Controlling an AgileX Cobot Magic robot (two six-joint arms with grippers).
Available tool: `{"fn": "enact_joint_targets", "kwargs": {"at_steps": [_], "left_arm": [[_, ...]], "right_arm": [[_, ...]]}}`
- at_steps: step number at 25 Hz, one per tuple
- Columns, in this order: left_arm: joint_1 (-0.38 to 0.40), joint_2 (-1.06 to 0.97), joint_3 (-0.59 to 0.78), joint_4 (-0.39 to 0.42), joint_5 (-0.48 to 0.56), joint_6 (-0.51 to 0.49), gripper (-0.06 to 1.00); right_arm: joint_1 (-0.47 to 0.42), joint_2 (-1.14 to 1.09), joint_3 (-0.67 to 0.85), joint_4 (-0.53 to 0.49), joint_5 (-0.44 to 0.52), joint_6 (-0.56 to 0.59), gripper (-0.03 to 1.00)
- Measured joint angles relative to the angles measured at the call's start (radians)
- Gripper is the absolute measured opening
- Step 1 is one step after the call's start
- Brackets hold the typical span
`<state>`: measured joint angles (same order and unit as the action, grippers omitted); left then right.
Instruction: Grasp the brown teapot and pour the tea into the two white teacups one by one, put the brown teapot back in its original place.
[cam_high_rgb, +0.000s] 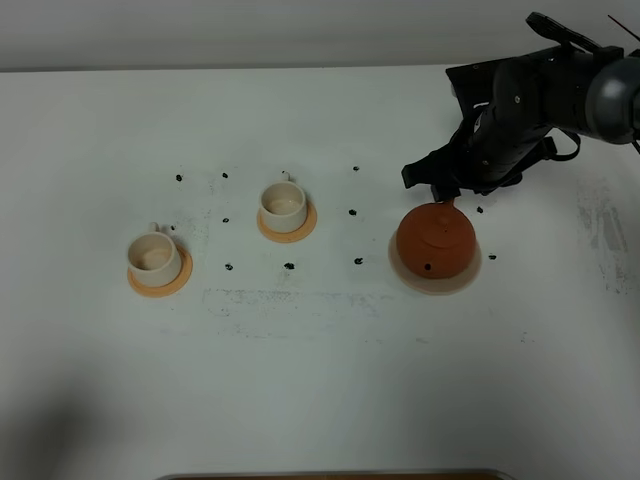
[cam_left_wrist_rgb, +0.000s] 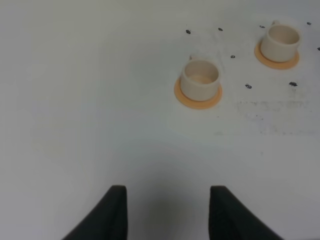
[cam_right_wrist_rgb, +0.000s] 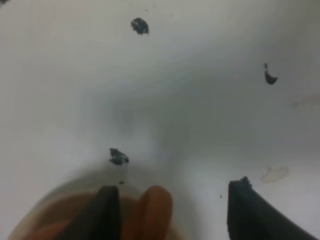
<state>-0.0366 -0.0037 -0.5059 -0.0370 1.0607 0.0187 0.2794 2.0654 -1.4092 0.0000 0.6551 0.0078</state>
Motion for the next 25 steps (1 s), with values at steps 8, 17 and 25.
{"fn": "enact_joint_targets", "kwargs": {"at_steps": [8,17,25], "left_arm": [[0.000,0.000,0.000,0.000,0.000,0.000,0.41],[0.000,0.000,0.000,0.000,0.000,0.000,0.41],[0.000,0.000,0.000,0.000,0.000,0.000,0.41]], "right_arm": [[0.000,-0.005,0.000,-0.037,0.025,0.000,0.49],[-0.001,-0.030,0.000,-0.061,0.065,0.000,0.49],[-0.001,-0.030,0.000,-0.080,0.045,-0.001,0.49]]}}
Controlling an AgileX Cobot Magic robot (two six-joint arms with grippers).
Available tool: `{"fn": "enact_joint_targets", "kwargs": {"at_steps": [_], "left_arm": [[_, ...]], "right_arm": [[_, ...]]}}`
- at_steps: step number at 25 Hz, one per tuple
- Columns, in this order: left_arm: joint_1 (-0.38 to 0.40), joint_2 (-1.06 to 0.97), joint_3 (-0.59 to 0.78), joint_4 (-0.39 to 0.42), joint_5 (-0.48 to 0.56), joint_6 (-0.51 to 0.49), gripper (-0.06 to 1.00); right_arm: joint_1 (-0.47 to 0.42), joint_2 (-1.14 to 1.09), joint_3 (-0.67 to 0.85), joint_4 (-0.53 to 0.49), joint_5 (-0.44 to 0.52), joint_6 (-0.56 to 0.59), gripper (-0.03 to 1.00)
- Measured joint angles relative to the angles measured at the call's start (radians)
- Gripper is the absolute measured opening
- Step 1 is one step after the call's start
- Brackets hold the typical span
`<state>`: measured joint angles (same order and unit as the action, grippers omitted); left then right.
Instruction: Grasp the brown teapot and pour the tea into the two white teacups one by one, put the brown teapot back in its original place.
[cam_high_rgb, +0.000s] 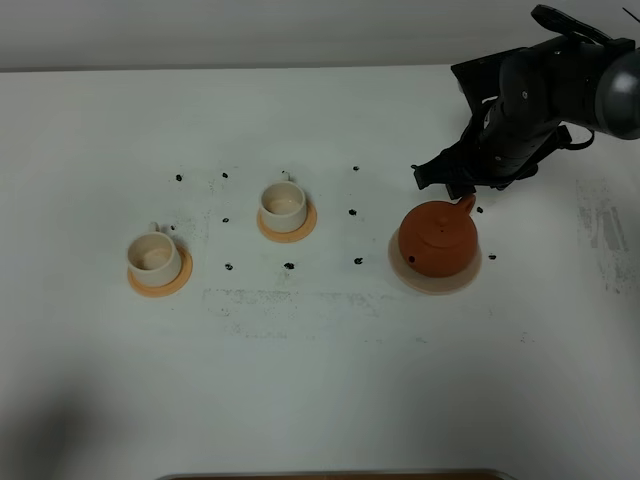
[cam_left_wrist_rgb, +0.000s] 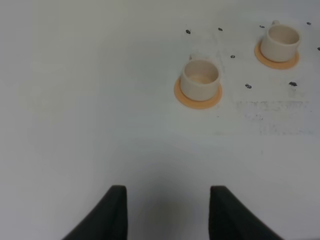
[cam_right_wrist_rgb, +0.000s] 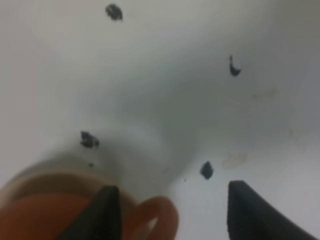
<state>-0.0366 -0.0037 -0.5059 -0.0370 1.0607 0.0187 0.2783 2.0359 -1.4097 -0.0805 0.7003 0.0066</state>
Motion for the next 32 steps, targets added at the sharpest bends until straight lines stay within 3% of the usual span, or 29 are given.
{"fn": "enact_joint_targets", "kwargs": {"at_steps": [7,18,24,32], "left_arm": [[0.000,0.000,0.000,0.000,0.000,0.000,0.41],[0.000,0.000,0.000,0.000,0.000,0.000,0.41],[0.000,0.000,0.000,0.000,0.000,0.000,0.41],[0.000,0.000,0.000,0.000,0.000,0.000,0.41]], "right_arm": [[-0.004,0.000,0.000,-0.019,-0.065,-0.022,0.49],[-0.030,0.000,0.004,-0.022,-0.031,-0.043,0.49],[-0.036,-0.003,0.051,-0.021,-0.084,-0.055,0.49],[-0.041,-0.030,0.062,-0.022,-0.029,-0.061,0.49]]}}
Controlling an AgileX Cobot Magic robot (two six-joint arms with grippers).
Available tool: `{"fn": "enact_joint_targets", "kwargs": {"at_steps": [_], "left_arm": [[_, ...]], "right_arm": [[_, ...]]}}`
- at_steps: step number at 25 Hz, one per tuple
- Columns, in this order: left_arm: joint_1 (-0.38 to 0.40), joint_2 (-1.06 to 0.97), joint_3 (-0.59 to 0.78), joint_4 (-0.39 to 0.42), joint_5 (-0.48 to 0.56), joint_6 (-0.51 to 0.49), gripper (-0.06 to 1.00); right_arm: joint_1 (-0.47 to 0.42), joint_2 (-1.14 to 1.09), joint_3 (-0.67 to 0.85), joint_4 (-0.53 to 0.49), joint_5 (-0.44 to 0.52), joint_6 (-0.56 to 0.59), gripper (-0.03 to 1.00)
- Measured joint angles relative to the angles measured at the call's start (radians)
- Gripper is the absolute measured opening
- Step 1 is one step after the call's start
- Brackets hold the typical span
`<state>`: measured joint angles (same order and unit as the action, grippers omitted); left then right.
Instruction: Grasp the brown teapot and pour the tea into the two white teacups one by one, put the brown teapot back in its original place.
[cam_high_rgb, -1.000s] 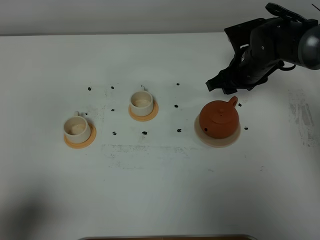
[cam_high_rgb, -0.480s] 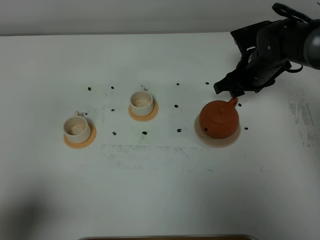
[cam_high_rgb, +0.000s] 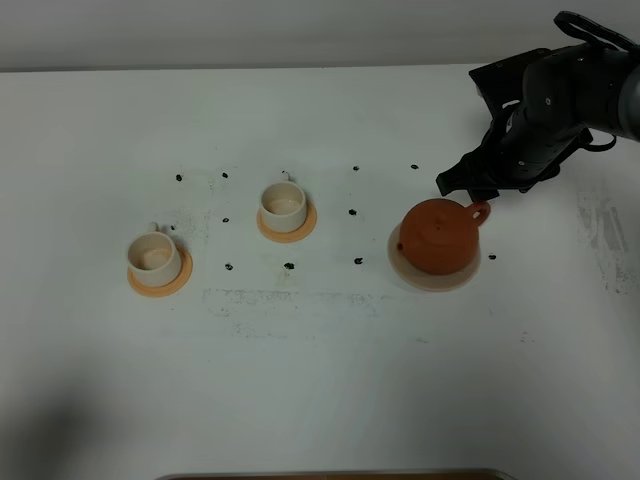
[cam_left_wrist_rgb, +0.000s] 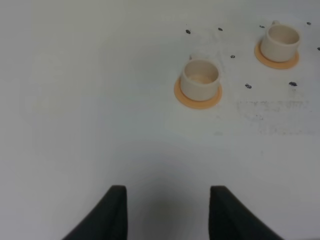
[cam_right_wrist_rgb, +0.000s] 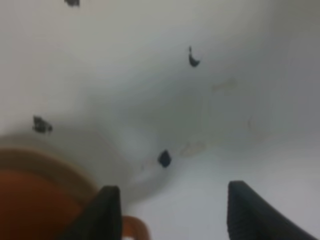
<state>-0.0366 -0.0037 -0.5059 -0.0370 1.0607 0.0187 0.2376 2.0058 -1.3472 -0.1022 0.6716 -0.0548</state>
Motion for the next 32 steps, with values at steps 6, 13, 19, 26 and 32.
{"fn": "enact_joint_targets", "kwargs": {"at_steps": [6,13,19,26,32], "left_arm": [[0.000,0.000,0.000,0.000,0.000,0.000,0.41],[0.000,0.000,0.000,0.000,0.000,0.001,0.41],[0.000,0.000,0.000,0.000,0.000,0.001,0.41],[0.000,0.000,0.000,0.000,0.000,0.001,0.41],[0.000,0.000,0.000,0.000,0.000,0.001,0.41]], "right_arm": [[0.000,-0.001,0.002,0.000,0.025,-0.005,0.49],[0.000,-0.001,0.002,0.010,0.061,-0.006,0.49],[0.000,-0.001,0.002,0.016,0.068,-0.006,0.49],[0.000,-0.001,0.002,0.021,0.075,-0.006,0.49],[0.000,-0.025,0.005,0.034,0.093,-0.006,0.49]]}}
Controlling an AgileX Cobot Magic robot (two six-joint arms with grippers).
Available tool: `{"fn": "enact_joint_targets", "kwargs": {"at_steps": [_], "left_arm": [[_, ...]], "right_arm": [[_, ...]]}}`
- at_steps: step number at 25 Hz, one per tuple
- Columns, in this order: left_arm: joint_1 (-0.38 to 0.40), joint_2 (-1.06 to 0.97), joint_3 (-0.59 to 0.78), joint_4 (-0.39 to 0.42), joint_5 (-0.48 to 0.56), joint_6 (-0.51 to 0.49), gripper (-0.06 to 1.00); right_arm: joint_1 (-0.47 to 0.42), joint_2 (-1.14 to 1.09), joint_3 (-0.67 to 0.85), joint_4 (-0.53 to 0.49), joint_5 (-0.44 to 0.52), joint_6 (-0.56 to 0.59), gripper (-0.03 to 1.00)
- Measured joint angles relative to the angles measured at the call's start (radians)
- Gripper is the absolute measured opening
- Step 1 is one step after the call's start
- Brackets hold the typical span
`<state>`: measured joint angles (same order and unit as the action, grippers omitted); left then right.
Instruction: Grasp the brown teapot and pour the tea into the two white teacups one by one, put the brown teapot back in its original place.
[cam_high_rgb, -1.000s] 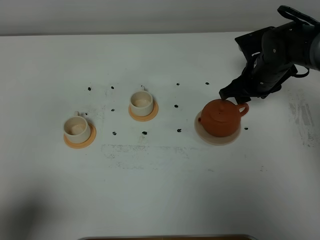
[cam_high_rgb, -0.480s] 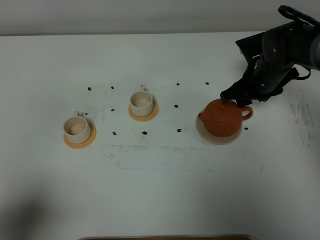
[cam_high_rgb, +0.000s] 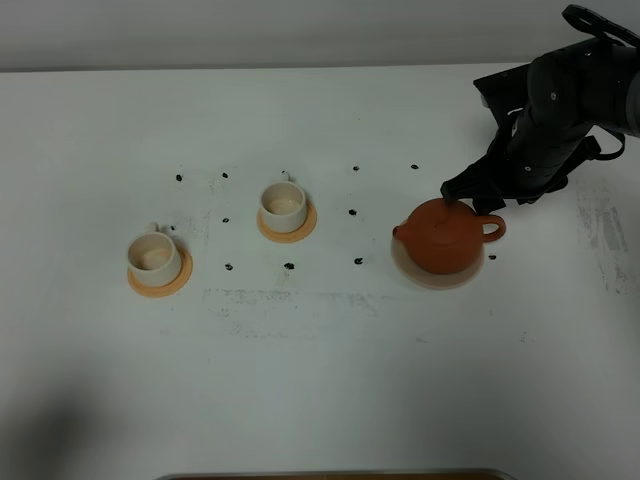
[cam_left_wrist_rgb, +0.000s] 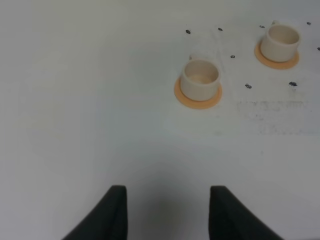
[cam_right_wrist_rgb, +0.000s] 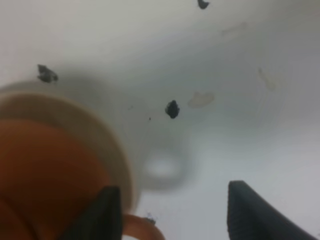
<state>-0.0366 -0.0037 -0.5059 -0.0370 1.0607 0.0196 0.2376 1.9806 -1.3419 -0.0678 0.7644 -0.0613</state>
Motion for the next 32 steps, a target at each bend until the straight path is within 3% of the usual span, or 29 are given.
{"fn": "enact_joint_targets", "kwargs": {"at_steps": [11,20,32], "left_arm": [[0.000,0.000,0.000,0.000,0.000,-0.001,0.41],[0.000,0.000,0.000,0.000,0.000,-0.001,0.41],[0.000,0.000,0.000,0.000,0.000,-0.001,0.41]], "right_arm": [[-0.015,-0.061,0.009,-0.021,-0.128,0.000,0.49],[-0.067,-0.212,0.265,-0.026,-0.396,0.040,0.49],[-0.068,-0.128,0.292,-0.004,-0.420,0.052,0.49]]}}
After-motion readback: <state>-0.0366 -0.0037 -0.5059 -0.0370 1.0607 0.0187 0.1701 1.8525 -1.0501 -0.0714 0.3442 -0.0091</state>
